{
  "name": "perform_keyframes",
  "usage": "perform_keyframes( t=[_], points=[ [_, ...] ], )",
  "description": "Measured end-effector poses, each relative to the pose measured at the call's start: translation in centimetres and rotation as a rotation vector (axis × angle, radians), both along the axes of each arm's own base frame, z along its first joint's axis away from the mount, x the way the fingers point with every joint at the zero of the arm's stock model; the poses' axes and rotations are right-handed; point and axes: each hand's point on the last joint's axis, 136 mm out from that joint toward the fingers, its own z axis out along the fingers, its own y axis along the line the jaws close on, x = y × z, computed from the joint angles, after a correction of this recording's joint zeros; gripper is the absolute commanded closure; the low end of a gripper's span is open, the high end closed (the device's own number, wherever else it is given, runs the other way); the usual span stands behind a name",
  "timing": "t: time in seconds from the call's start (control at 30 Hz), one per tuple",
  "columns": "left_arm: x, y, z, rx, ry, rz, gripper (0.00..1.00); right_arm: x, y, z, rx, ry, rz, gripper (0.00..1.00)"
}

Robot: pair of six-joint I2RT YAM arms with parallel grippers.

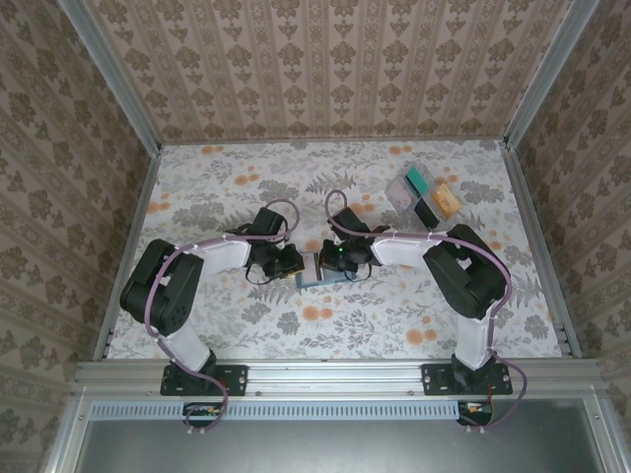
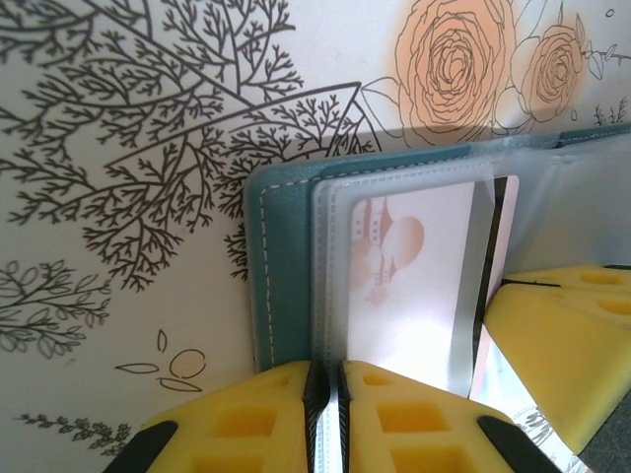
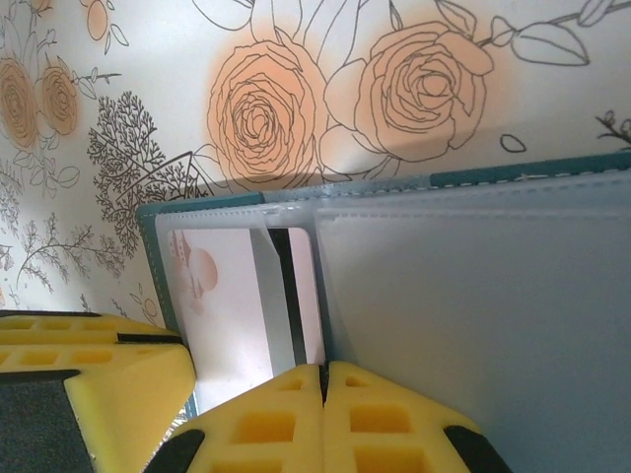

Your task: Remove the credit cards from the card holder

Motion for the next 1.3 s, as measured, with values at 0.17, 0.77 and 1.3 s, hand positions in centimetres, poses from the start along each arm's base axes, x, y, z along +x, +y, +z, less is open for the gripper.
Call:
perform_keyframes(
  t=[0.17,0.77,1.3],
  points=[
    [0.0,0.0,0.0,0.001,0.002,0.000,0.83,-0.3,-1.0,0.1,-0.007,-0.002,-0.008,1.00],
    [0.2,-0.2,2.9,-0.025,-0.061,-0.031,0.80,-0.5,-1.4,0.1,-0.003,-0.006,-0.009,0.84],
    [0.0,-1.5,0.5,-0.029,-0.004,-0.064,0.84,-0.5,-1.5,0.1,-0.003,-0.004,-0.011,0.78]
  ],
)
